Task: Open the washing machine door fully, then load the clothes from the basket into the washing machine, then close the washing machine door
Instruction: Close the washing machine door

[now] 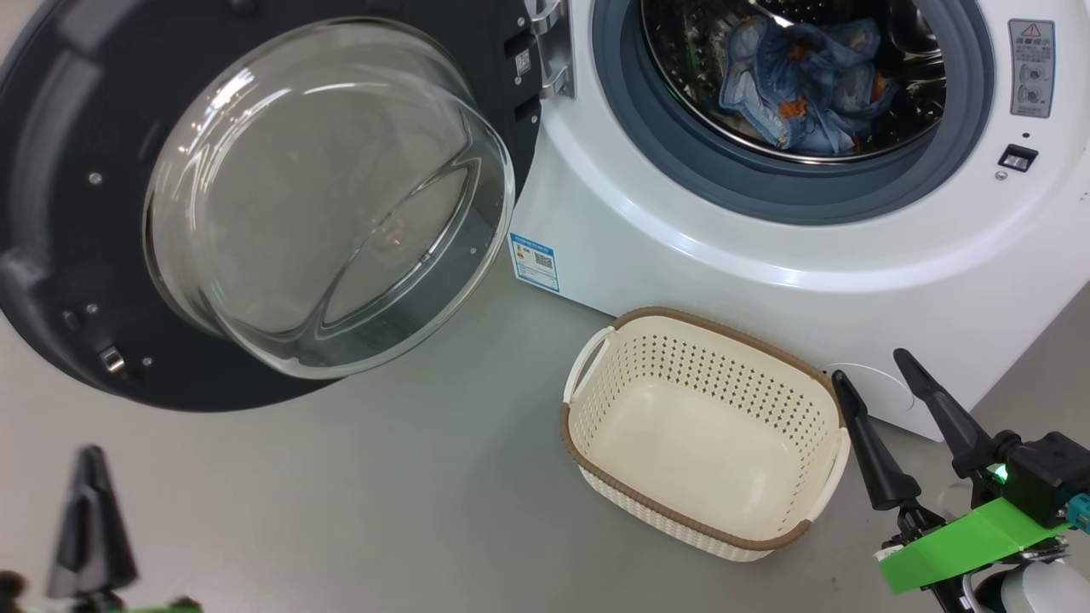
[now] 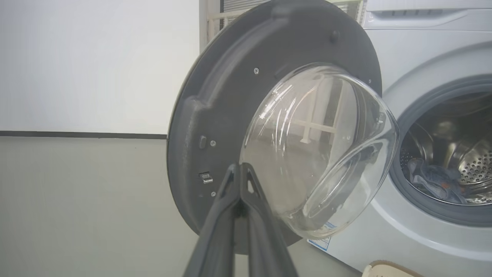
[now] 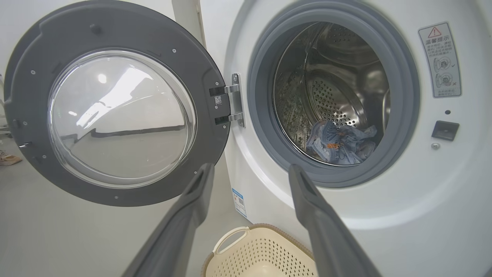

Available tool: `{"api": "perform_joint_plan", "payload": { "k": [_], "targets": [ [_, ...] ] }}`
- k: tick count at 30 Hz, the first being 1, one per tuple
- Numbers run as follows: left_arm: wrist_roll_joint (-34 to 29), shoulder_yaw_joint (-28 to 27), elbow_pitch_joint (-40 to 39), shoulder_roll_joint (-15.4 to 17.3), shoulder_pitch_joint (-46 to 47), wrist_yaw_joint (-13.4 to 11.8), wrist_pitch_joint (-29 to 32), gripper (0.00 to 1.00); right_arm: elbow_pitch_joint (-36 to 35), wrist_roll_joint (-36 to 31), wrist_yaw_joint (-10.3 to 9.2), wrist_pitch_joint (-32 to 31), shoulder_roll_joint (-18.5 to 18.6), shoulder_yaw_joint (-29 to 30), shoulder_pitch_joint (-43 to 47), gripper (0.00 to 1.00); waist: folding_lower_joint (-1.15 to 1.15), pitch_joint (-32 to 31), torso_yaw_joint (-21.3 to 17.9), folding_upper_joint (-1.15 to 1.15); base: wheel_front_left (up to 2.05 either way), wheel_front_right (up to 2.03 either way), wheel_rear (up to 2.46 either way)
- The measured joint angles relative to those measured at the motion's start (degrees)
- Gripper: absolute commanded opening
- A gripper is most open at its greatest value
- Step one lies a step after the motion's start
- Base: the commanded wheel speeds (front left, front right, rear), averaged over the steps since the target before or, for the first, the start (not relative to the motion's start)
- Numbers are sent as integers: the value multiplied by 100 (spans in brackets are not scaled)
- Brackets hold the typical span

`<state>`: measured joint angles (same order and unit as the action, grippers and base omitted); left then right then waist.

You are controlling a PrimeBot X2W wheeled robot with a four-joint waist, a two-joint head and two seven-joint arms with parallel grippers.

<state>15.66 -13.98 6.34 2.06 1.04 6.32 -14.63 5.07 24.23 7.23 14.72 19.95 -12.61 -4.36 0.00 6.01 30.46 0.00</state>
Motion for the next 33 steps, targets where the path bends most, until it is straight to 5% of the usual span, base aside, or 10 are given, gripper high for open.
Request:
{"api": "perform_joint_plan", "payload": {
  "k": [7,15,23,33],
  "targets": [
    [858,-392,-64,535,814,79,-1,0,-31,0,0,0,-15,65,13,100,0,49,-4,0,0,0,0],
    [2651,-421,591,1820,2134,79,288,0,-104,-2,0,0,-3,190,25,100,0,198,-3,0,0,0,0],
    [4472,-552,2073,2551,3254,79,1382,0,-134,-4,-1,0,83,159,20,100,0,366,-83,0,0,0,0],
    [5286,-293,3622,3152,4267,79,2736,0,-172,-4,0,0,289,120,-9,100,1,664,-146,0,0,0,0]
  ]
}}
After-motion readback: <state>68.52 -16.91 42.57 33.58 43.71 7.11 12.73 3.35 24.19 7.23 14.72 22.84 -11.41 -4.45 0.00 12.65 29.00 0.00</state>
